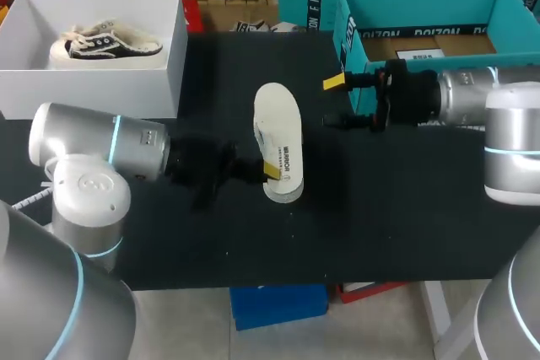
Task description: Take the shoe out of the shoebox, open the shoe tongue, remove and reinsert the insole, then place the shoe into the shoebox
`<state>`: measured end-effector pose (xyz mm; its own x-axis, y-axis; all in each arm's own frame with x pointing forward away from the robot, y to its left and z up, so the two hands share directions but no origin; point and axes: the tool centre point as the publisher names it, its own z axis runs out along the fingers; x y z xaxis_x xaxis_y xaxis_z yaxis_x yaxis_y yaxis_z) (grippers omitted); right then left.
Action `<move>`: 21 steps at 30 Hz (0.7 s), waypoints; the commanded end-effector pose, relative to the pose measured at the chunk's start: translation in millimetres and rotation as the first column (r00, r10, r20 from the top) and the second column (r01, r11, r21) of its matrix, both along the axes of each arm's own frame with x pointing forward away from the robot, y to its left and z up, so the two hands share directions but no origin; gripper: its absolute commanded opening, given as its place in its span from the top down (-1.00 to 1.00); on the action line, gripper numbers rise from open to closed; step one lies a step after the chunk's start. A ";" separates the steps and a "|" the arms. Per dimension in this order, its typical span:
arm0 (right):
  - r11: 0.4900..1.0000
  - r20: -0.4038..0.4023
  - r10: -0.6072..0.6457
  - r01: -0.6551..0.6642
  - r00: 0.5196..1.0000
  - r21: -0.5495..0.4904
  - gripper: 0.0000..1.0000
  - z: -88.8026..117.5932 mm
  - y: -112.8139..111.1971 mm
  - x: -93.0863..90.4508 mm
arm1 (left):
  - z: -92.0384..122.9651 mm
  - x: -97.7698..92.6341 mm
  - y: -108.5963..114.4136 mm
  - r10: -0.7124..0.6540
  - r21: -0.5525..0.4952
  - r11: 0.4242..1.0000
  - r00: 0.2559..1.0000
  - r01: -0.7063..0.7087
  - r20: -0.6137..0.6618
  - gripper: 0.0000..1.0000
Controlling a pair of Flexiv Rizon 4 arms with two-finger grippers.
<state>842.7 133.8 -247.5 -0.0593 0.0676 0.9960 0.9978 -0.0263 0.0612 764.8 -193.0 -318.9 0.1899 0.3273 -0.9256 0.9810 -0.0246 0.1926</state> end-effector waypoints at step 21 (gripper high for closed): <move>0.997 0.010 0.035 -0.034 0.999 -0.072 -1.00 -4.3 -0.7 6.6 | 8.2 19.3 -14.6 0.004 0.006 1.000 1.000 -0.004 0.023 1.00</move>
<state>841.5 132.0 -255.3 -0.0752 0.1204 0.9899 0.9970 -0.0064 0.0765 784.7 -207.2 -310.9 0.2085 0.3312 -0.9202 0.9769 -0.0255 0.2122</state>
